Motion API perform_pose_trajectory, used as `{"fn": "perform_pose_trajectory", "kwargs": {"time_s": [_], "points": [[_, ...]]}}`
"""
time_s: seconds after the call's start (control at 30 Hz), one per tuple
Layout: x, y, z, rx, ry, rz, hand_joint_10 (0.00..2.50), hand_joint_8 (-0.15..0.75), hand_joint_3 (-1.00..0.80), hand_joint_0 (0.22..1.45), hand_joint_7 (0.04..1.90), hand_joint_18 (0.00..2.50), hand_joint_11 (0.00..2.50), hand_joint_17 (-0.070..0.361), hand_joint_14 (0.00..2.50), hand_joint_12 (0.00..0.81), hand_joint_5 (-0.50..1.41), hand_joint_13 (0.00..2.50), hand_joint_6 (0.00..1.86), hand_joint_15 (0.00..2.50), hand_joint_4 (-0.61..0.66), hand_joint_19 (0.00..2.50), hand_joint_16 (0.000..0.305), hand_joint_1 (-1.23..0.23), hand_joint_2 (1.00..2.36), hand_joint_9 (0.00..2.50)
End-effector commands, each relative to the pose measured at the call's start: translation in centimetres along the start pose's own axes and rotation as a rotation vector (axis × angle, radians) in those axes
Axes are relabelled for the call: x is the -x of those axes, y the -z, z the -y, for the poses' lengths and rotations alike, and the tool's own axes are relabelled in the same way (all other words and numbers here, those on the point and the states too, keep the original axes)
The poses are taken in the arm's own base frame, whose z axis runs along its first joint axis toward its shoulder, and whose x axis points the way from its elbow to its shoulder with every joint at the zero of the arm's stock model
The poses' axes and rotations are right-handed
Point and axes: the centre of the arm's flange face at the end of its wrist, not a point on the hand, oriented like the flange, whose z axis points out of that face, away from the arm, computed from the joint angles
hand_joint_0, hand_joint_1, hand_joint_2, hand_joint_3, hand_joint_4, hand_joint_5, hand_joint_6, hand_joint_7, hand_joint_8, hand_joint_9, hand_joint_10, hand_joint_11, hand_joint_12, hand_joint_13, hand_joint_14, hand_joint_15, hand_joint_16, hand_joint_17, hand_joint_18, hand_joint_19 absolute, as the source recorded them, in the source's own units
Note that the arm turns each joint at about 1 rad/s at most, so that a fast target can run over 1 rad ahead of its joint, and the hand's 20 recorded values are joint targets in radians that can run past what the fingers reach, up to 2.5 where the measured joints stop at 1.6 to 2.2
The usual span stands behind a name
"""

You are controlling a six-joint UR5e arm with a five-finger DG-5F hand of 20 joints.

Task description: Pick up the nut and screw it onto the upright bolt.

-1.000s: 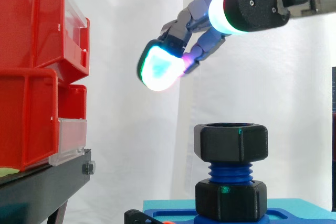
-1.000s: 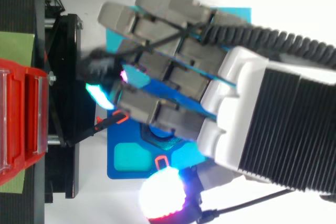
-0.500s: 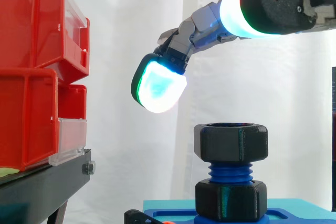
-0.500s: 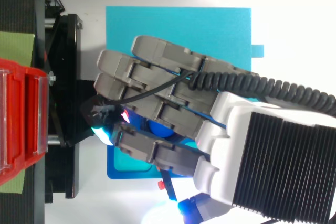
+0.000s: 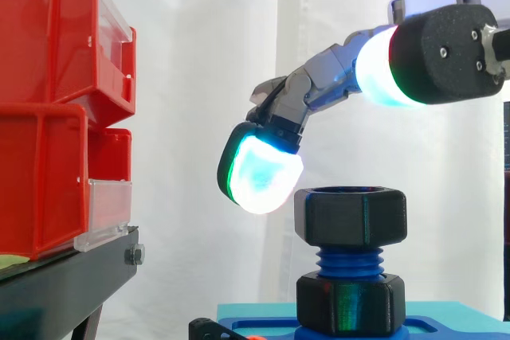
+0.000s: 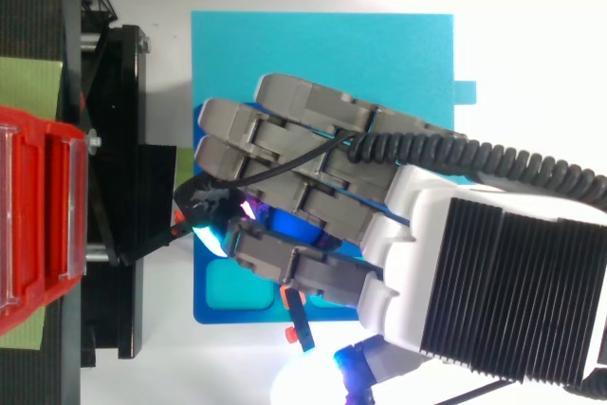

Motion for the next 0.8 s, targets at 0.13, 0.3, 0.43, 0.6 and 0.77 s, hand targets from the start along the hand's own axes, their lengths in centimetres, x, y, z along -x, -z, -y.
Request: {"fn": "perform_pose_trajectory", "kwargs": {"time_s": [0.13,0.3,0.43,0.6,0.77], "points": [[-0.2,0.0,0.4,0.016,0.0,-0.008,0.0,0.222,-0.5,0.45,0.69,0.0,0.0,0.102,0.0,0.327,-0.17,0.0,0.5,0.0,0.14,0.0,0.045,-0.02,1.0,0.18],[-0.3,0.0,0.6,0.022,0.002,-0.013,0.0,0.236,-0.5,0.45,0.74,0.0,0.0,0.095,0.0,0.314,-0.15,0.0,0.5,0.0,0.16,0.0,0.042,-0.03,1.0,0.23],[-0.3,0.0,1.0,0.024,0.002,-0.012,0.0,0.242,-0.5,0.45,0.76,0.0,0.0,0.092,0.0,0.308,-0.15,0.0,0.5,0.0,0.17,0.0,0.041,-0.04,1.0,0.28],[-0.3,-0.1,1.6,0.031,0.003,-0.013,0.0,0.252,-0.5,0.46,0.8,0.0,0.0,0.088,0.0,0.298,-0.13,0.0,0.5,0.0,0.19,0.0,0.039,-0.06,1.0,0.36],[-0.4,-0.1,2.5,0.038,0.01,-0.018,0.0,0.257,-0.5,0.46,0.82,0.0,0.0,0.084,0.0,0.291,-0.12,0.03,0.5,0.0,0.2,0.0,0.037,-0.09,1.0,0.4]]}}
